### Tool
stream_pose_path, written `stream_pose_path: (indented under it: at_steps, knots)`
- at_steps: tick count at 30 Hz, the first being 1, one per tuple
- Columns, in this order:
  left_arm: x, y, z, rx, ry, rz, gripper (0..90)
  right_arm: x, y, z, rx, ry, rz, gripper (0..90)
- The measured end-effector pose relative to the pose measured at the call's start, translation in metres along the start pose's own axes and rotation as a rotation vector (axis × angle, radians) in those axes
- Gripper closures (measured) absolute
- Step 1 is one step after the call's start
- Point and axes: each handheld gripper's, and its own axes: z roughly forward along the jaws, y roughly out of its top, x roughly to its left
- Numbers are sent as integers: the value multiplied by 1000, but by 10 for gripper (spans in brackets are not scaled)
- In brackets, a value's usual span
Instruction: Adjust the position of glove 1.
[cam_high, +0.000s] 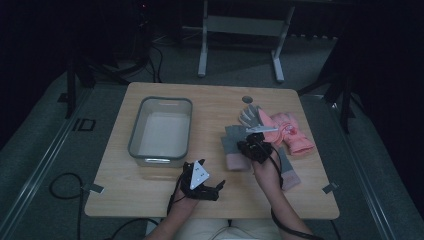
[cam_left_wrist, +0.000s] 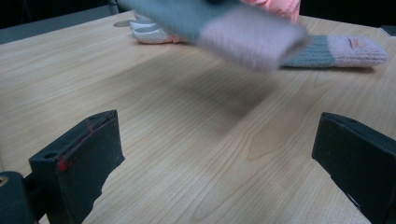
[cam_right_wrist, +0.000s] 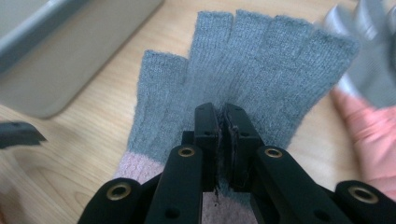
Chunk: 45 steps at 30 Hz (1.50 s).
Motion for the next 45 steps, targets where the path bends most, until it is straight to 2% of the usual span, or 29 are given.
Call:
stream_pose_path:
  at_steps: [8,12,14,18,22,27,30,32,34,38,39,41,45]
  knots:
    - [0,0,0,1,2,6,10,9,-21,29,58,9,47,847]
    - [-1,0,-1,-2,4,7,10,10,-27,34,47,30,74,846]
    - [-1,0,-1,-1,4,8,10,10,-28,36,51,32,75,845]
    - [-1,0,-1,-3,5,8,10,12,-36,42,63,31,112,845]
    - [-1,0,-1,-2,5,11,10,17,-38,45,66,18,98,842]
    - [-1,0,0,-2,4,10,10,15,-43,50,72,16,113,826]
    - [-1,0,-1,-3,4,12,10,16,-44,50,68,13,102,797]
    - [-1,0,-1,-1,3,12,10,14,-42,47,64,19,102,771]
    - [-1,0,0,-1,2,14,10,11,-36,38,33,22,87,736]
    - [-1,0,0,2,2,13,10,2,-25,16,-27,30,30,705]
    - [-1,0,0,3,2,13,10,-10,-19,0,-53,40,-26,689]
    - [-1,0,0,4,2,11,10,-21,-15,-12,-67,20,-75,686]
    - [-1,0,0,5,5,9,10,-52,-16,-32,-66,29,-127,680]
